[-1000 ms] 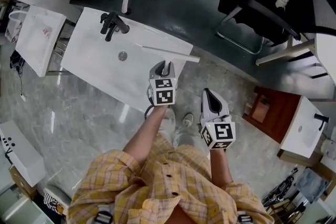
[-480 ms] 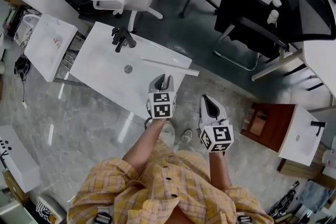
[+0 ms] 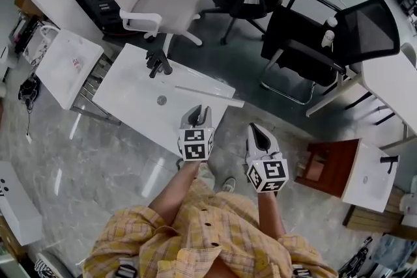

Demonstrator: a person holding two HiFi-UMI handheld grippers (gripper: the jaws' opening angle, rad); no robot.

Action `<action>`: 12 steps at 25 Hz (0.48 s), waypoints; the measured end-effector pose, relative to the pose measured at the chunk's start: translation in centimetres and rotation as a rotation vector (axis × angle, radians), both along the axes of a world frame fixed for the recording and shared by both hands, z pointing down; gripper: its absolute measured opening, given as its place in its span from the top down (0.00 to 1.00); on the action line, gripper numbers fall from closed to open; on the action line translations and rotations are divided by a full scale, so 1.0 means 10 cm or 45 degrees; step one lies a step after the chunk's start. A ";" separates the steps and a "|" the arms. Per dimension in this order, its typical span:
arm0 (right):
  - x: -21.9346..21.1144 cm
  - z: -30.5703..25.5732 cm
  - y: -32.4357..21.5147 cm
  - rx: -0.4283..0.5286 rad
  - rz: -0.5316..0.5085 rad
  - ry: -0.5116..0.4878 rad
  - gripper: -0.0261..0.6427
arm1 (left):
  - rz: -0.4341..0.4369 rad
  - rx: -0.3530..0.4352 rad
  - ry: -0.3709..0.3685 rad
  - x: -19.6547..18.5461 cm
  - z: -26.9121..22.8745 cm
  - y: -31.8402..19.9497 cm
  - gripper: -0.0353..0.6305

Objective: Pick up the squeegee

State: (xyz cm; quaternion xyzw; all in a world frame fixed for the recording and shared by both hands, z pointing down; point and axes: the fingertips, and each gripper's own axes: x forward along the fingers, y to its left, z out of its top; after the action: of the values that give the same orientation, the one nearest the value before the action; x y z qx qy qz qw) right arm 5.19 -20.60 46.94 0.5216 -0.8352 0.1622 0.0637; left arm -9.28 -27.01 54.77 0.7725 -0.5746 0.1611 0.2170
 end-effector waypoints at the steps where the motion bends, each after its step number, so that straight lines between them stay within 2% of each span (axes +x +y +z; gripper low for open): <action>1: -0.01 -0.03 0.02 0.007 -0.003 -0.002 0.96 | 0.002 0.012 0.004 0.00 -0.05 0.03 0.82; 12: -0.24 -0.33 0.17 0.078 -0.089 -0.003 0.96 | 0.016 0.122 0.028 -0.05 -0.49 0.28 0.82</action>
State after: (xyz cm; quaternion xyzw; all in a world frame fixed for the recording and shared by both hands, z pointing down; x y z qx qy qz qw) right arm 2.81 -18.86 43.66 0.4937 -0.8575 0.1348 0.0523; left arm -9.81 -24.22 49.84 0.7874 -0.5743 0.1261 0.1849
